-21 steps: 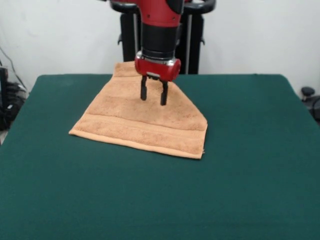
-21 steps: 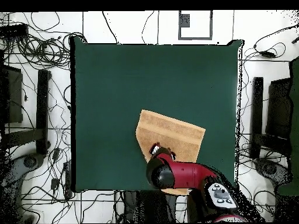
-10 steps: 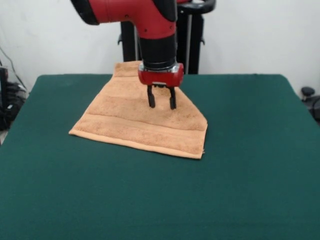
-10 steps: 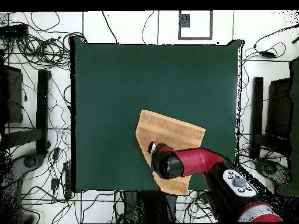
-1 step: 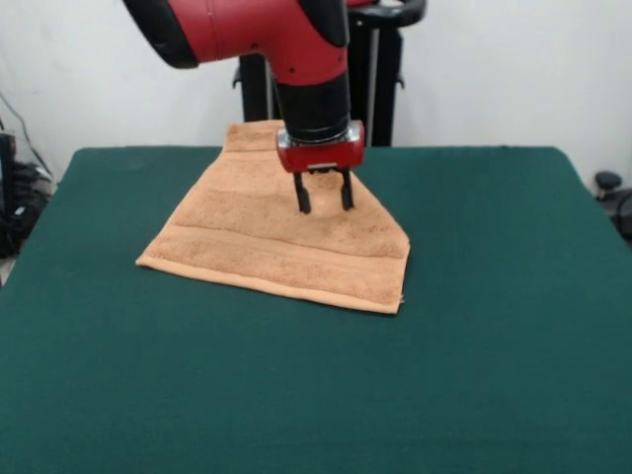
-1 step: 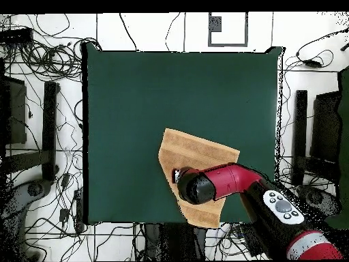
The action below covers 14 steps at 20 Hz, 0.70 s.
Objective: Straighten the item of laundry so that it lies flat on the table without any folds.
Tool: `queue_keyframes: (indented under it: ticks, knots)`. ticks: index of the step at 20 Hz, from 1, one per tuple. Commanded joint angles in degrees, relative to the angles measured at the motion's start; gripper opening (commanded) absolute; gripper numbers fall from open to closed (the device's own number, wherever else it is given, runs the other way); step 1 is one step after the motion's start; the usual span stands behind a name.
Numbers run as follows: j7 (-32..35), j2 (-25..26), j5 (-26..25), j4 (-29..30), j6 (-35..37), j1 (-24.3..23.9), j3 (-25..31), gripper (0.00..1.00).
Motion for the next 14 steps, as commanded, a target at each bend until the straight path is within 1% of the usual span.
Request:
queue_keyframes:
  ticks: [1, 4, 8, 14]
  knots:
    - [-21.3, -1.9, -4.5, -6.9, 7.1, 1.1, 10.9, 1.0]
    - [-25.6, -1.8, -5.9, -7.7, 8.5, 0.6, 12.3, 1.0]
    - [-27.6, -1.2, -5.2, -8.9, 10.5, -0.5, 13.4, 1.0]
    - [-38.3, 0.2, -2.8, -10.6, 17.4, -5.4, 17.9, 1.0]
